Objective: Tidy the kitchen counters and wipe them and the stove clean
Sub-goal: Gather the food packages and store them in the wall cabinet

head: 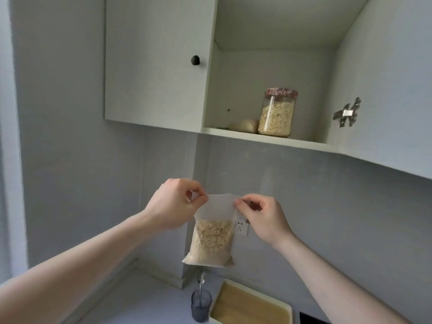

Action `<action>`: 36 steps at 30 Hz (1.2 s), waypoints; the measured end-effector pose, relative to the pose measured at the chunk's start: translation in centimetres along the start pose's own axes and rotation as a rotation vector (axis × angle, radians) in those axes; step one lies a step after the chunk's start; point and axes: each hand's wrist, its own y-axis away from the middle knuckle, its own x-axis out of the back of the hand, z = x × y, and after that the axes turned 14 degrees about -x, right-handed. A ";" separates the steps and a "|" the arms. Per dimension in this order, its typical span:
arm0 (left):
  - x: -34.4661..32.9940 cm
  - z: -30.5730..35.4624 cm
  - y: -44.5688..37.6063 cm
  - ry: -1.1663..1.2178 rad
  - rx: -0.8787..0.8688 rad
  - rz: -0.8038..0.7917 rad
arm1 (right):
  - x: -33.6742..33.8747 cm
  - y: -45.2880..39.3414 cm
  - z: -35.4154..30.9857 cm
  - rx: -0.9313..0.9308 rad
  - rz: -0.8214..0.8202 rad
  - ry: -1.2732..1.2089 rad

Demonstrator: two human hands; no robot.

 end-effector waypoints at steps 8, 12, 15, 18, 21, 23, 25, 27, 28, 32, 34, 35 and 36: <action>7.1 6.0 -9.5 0.006 -0.157 0.121 | 5.9 -3.5 -9.3 0.156 0.227 -0.091; 9.3 8.6 -13.2 0.035 -0.211 0.187 | 7.7 -4.5 -12.7 0.111 0.257 -0.294; 10.6 10.0 -15.8 0.048 -0.217 0.255 | 8.0 -4.5 -13.6 0.043 0.180 -0.393; 11.7 11.0 -18.1 0.052 -0.209 0.351 | 7.5 -4.5 -13.3 0.028 0.101 -0.307; 12.3 12.0 -20.1 0.081 -0.192 0.406 | 7.1 -4.4 -13.3 0.028 -0.065 -0.252; 12.5 12.4 -21.2 0.101 -0.192 0.415 | 6.8 -4.6 -13.8 0.031 -0.130 -0.267; 12.7 12.6 -22.2 0.126 -0.179 0.412 | 6.5 -5.1 -14.5 0.024 -0.115 -0.333; 12.9 12.3 -23.2 0.155 -0.153 0.407 | 6.4 -5.7 -15.2 0.023 -0.058 -0.365; 12.9 12.0 -23.6 0.163 -0.137 0.401 | 6.5 -6.1 -15.5 0.023 -0.028 -0.373; 12.7 10.4 -24.1 0.299 -0.034 0.338 | 6.7 -8.1 -15.8 0.020 0.054 -0.391; 12.0 9.2 -23.8 0.297 0.019 0.287 | 6.6 -9.5 -15.8 0.005 0.098 -0.394; 11.6 8.6 -23.6 0.283 0.037 0.248 | 6.6 -10.2 -15.8 0.002 0.128 -0.386; 11.0 8.0 -23.3 0.279 0.047 0.206 | 6.7 -11.0 -15.8 0.001 0.160 -0.364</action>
